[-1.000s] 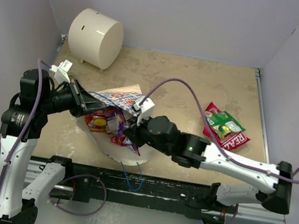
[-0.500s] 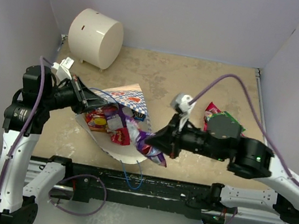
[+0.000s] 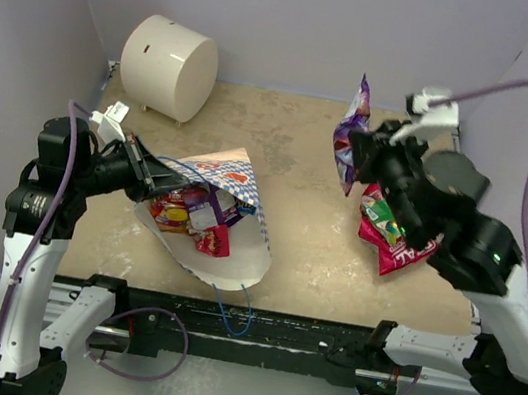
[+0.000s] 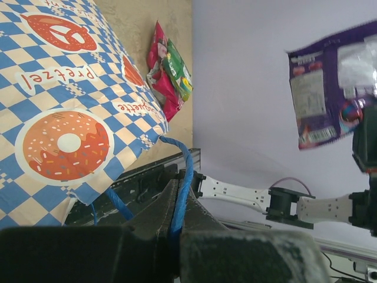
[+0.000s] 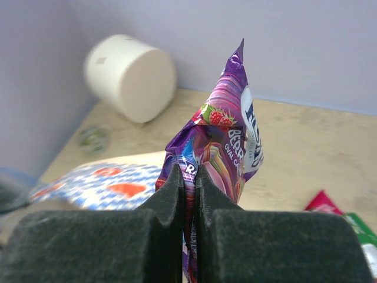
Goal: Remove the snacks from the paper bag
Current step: Place the snack at the center of the board.
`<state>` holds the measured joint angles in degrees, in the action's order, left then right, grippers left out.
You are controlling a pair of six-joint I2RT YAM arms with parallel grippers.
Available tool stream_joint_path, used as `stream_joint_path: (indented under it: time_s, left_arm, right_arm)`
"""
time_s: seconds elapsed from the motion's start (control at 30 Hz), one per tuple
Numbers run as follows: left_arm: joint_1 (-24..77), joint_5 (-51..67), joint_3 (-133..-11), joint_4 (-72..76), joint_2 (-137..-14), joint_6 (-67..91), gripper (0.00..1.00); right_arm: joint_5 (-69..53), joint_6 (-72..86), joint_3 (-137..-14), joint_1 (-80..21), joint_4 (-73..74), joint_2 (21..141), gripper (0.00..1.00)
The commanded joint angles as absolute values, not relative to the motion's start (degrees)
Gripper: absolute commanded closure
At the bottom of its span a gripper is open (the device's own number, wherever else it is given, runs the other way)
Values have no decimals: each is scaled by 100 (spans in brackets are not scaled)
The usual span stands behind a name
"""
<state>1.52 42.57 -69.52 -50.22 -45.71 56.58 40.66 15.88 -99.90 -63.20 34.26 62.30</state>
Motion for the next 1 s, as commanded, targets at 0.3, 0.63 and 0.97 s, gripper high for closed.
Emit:
stream_joint_path:
  time_s: [0.3, 0.63, 0.97]
  left_arm:
    - [158, 4201, -6985, -4853, -4624, 5832, 100]
    - [159, 4231, -6988, -4798, -4686, 5824, 100]
    - [160, 4269, -6927, -4795, -4774, 5739, 100]
  right_arm:
    - [3972, 2188, -9812, -3680, 4968, 7936, 100]
    - [4524, 2197, -8312, -1606, 5056, 7695, 100]
    - [3336, 2575, -7113, -1371, 4292, 8191, 100]
